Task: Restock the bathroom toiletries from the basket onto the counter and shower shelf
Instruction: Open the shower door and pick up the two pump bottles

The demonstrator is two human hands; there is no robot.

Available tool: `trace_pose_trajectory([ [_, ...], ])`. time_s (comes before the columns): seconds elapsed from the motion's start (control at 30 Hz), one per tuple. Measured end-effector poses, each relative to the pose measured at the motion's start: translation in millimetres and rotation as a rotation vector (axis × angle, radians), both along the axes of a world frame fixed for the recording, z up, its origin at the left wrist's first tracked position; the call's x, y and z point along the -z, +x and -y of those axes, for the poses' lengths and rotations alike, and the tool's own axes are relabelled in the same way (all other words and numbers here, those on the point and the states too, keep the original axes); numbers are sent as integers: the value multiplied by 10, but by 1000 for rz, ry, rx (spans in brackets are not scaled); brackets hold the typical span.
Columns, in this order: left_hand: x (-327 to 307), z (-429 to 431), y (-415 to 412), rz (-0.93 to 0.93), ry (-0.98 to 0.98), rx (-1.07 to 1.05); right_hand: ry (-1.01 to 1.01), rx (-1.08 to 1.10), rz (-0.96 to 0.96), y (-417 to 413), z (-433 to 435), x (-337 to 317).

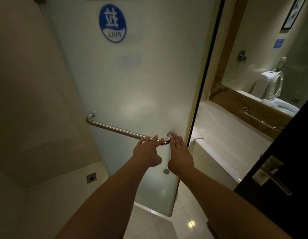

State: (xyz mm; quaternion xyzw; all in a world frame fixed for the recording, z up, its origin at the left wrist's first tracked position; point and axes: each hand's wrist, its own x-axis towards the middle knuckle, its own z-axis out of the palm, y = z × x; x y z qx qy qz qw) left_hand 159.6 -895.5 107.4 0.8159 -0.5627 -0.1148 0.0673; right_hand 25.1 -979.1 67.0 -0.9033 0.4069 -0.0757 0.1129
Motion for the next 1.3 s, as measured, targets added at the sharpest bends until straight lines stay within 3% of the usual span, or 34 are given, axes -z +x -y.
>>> trace_pose_trajectory([
  [0.23, -5, -164, -62, 96, 92, -27, -55, -53, -56, 115, -89, -262],
  [0.37, -28, -732, 205, 136, 46, -240, -138, -190, -89, 351, -249, -435],
  [0.53, -297, -2044, 794, 210, 39, -499, -213, -382, -133, 977, -842, -674],
  [0.73, -619, -3862, 996, 293, 59, -814, -222, -731, -126, 1889, -2368, -846],
  [0.9, -632, -5376, 640, 287, 82, -1082, -256, -1094, -89, 2266, -4069, -946],
  [1.1, -575, -6868, -72, 271, 162, -1400, -296, -1481, -12, 2120, -6022, -940],
  [1.3, -514, -7801, -731, 226, 218, -1710, -309, -1849, 53, 1791, -7266, -889],
])
